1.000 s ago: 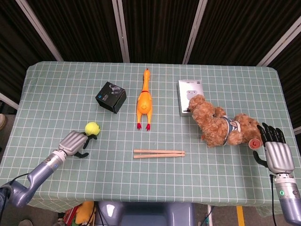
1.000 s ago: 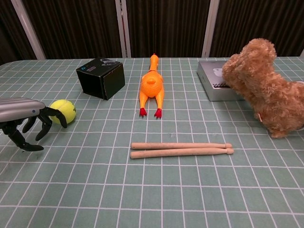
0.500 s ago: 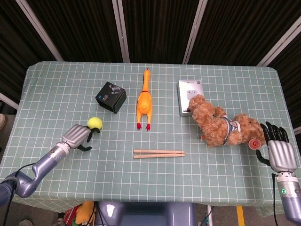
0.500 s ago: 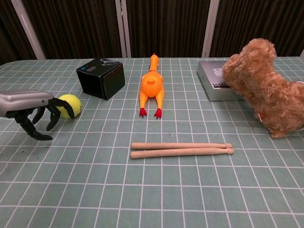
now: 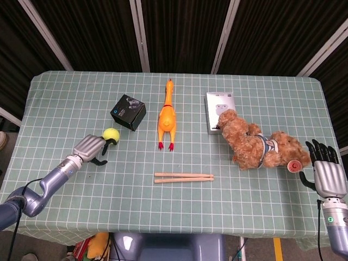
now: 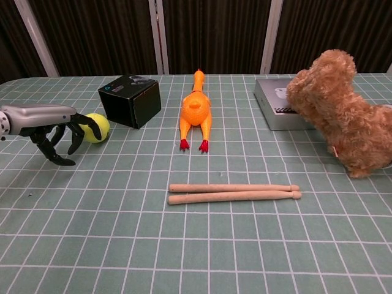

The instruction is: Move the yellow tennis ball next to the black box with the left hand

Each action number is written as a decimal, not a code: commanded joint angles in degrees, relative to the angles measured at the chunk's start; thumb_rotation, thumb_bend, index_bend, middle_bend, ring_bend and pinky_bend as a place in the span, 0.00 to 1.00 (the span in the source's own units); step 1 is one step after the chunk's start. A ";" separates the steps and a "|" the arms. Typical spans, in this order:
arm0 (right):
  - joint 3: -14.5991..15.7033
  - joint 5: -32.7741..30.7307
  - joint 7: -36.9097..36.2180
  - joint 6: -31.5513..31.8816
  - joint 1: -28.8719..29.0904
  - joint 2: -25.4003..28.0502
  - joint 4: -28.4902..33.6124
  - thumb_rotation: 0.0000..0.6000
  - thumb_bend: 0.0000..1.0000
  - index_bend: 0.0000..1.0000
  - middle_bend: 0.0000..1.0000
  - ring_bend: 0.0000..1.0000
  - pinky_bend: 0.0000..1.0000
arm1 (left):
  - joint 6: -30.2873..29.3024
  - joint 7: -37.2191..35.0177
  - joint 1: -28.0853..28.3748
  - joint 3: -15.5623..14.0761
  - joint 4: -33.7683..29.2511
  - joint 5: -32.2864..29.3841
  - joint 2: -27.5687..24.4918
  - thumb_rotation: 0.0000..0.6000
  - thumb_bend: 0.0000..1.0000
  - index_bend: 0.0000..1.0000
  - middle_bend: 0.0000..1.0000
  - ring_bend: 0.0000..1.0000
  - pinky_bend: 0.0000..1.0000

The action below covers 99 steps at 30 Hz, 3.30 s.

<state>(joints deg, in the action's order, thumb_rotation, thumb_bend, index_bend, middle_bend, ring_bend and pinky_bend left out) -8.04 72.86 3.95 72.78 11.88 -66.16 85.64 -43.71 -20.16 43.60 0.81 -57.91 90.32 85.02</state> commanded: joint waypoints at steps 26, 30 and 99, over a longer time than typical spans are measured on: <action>-0.66 -1.88 0.19 -0.21 -0.13 -0.47 -1.50 1.00 0.40 0.00 0.00 0.00 0.00 | 3.87 -12.86 6.44 -2.32 15.65 1.92 6.70 1.00 0.20 0.25 0.56 0.37 0.56; -0.69 -2.18 0.45 -0.58 0.04 -0.66 -1.78 1.00 0.40 0.00 0.00 0.00 0.00 | 3.55 -14.99 7.10 -2.91 17.36 2.56 7.19 1.00 0.20 0.25 0.56 0.37 0.56; 1.72 4.03 0.30 3.09 -1.18 0.08 1.43 1.00 0.40 0.00 0.00 0.00 0.00 | -40.37 27.07 -23.64 -5.11 -30.75 -14.45 -16.98 1.00 0.02 0.00 0.00 0.00 0.00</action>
<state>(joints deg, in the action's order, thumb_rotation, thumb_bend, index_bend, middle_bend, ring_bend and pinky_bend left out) -6.51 76.46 4.49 75.48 10.89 -66.13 86.82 -79.05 -0.48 25.92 -5.22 -79.69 81.55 72.12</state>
